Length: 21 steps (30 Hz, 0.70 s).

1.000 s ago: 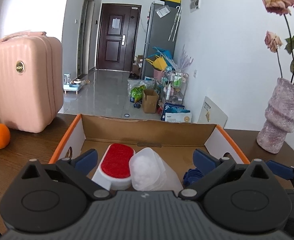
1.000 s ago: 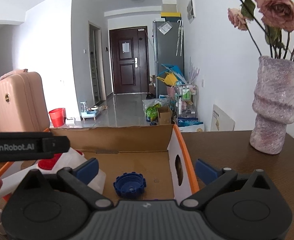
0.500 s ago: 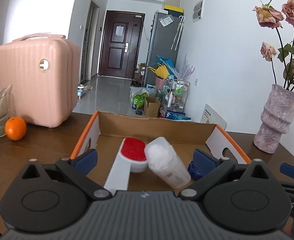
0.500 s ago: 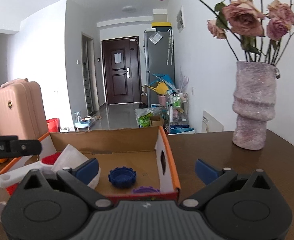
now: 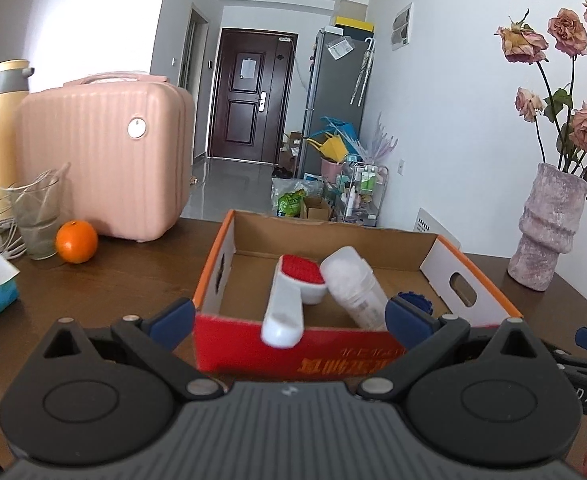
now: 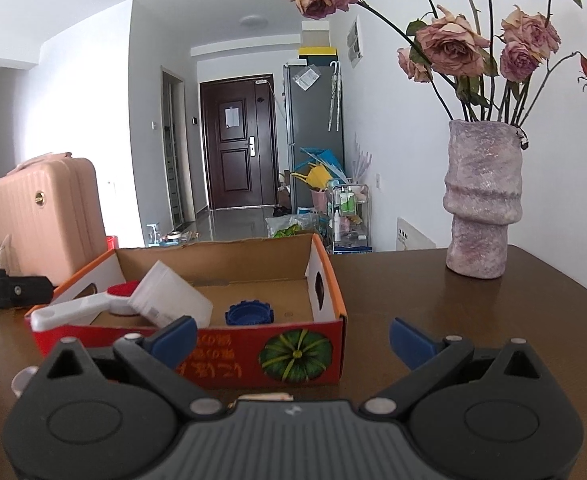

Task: Organize rigid objects
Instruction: 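Withdraw both tools from the box back over the table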

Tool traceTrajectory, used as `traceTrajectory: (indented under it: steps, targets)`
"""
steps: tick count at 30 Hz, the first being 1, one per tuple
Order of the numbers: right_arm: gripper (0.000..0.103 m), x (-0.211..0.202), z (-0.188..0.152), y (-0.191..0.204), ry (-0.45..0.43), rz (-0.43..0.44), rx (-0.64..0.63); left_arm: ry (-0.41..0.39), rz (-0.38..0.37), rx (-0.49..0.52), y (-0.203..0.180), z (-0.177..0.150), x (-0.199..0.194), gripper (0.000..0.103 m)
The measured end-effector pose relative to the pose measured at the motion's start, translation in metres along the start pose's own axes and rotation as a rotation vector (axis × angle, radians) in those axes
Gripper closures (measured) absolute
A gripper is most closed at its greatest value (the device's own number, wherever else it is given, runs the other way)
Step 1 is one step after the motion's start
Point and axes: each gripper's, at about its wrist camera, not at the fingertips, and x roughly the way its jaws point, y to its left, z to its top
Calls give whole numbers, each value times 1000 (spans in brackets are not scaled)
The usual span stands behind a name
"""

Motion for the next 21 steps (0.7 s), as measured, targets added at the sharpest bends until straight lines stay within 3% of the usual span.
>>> traceTrajectory:
  steps: [21]
  targets:
    - [0, -56, -40, 19, 39, 18, -6, 57, 22, 11, 36, -37, -54, 0]
